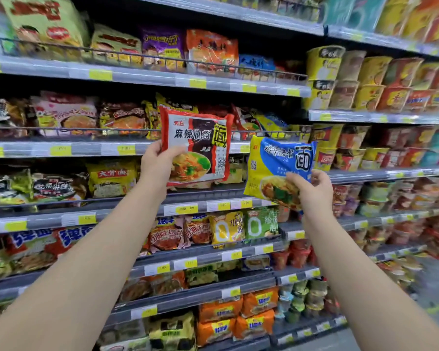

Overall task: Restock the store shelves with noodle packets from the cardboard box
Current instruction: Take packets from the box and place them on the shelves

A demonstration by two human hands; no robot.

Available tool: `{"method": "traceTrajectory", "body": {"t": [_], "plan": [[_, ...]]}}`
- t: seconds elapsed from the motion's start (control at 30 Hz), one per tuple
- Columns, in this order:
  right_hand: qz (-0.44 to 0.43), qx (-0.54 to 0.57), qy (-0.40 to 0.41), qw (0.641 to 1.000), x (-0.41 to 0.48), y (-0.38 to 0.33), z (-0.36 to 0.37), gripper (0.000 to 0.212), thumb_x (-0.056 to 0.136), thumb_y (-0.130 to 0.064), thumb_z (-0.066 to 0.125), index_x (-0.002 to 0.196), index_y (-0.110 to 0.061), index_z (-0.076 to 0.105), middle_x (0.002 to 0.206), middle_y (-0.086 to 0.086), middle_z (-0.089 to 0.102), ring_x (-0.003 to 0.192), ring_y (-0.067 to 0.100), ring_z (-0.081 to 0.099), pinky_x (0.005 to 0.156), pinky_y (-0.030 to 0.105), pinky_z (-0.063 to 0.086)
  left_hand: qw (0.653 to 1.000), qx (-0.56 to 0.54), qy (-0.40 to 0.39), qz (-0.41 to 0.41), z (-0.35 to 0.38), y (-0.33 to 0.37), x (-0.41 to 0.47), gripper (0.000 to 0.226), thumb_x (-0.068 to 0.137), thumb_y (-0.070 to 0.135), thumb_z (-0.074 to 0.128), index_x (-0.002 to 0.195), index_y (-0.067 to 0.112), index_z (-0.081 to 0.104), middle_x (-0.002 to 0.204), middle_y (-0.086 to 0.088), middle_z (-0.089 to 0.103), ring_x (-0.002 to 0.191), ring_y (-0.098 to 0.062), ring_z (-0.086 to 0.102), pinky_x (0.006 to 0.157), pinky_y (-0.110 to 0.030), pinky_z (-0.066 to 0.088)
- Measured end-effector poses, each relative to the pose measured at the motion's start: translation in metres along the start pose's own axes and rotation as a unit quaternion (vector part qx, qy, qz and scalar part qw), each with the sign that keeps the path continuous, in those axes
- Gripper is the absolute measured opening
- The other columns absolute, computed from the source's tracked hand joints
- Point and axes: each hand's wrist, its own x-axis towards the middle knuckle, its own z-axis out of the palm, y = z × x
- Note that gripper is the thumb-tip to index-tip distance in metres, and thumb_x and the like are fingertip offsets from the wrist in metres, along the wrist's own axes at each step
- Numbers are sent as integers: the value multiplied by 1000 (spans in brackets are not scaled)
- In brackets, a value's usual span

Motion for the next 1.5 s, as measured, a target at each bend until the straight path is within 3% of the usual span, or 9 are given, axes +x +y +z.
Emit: {"method": "traceTrajectory", "body": {"t": [0.3,0.43,0.63,0.77,0.87,1.0,1.2,1.4,1.5], "plan": [[-123,-8,28,992,114,17,4,35,79,-26,73,103,-19,48,100,0,53,86,13,52,68,20,43,997,14,-18,76,102,-37,68,37,86,25,67,119,23,50,105,9,63,94,-8,62,74,-23,49],[-173,-13,25,985,171,19,12,33,80,-24,73,101,-20,48,91,-11,51,79,2,49,66,11,40,991,42,3,126,155,-52,113,47,87,25,67,129,17,47,105,11,56,91,-2,56,79,-21,44],[-247,0,24,969,245,23,8,29,81,-18,72,89,-29,47,86,-14,50,71,-6,47,67,9,40,975,114,10,189,213,-70,175,30,82,18,71,101,27,51,96,10,60,91,-12,59,86,-29,50],[-268,23,14,963,288,28,9,28,82,-16,71,97,-18,47,87,-12,51,69,-10,48,67,9,41,978,73,27,191,227,-66,204,31,81,20,72,98,31,49,96,13,60,91,-8,60,83,-26,51],[-286,47,-5,957,316,33,14,30,83,-12,70,91,-26,46,86,-12,51,70,-8,49,67,11,41,981,32,10,192,235,-63,220,30,82,21,72,102,27,52,106,8,64,97,-6,62,81,-23,51],[-290,63,-16,955,348,37,20,33,83,-14,70,91,-33,44,93,-8,54,79,1,54,71,13,44,979,10,-2,203,251,-63,229,29,82,16,71,95,33,51,102,11,63,93,-3,62,81,-22,51],[-290,87,-23,953,382,47,25,28,86,-17,68,101,-22,45,96,-6,55,77,-7,54,72,11,44,969,161,14,184,264,-74,242,30,84,26,70,107,23,51,105,6,63,98,-12,59,78,-21,47],[-295,83,-43,951,395,54,28,29,87,-20,66,96,-32,42,99,-4,54,85,1,54,77,17,45,907,378,66,172,273,-77,249,46,85,32,68,121,10,50,119,-5,60,108,-22,57,80,-28,39],[-302,64,-61,949,400,58,30,27,87,-20,66,102,-25,45,94,-13,54,81,-8,53,75,12,43,875,450,105,142,274,-74,254,58,83,36,69,122,2,41,121,-16,58,111,-33,56,78,-34,41]]}}
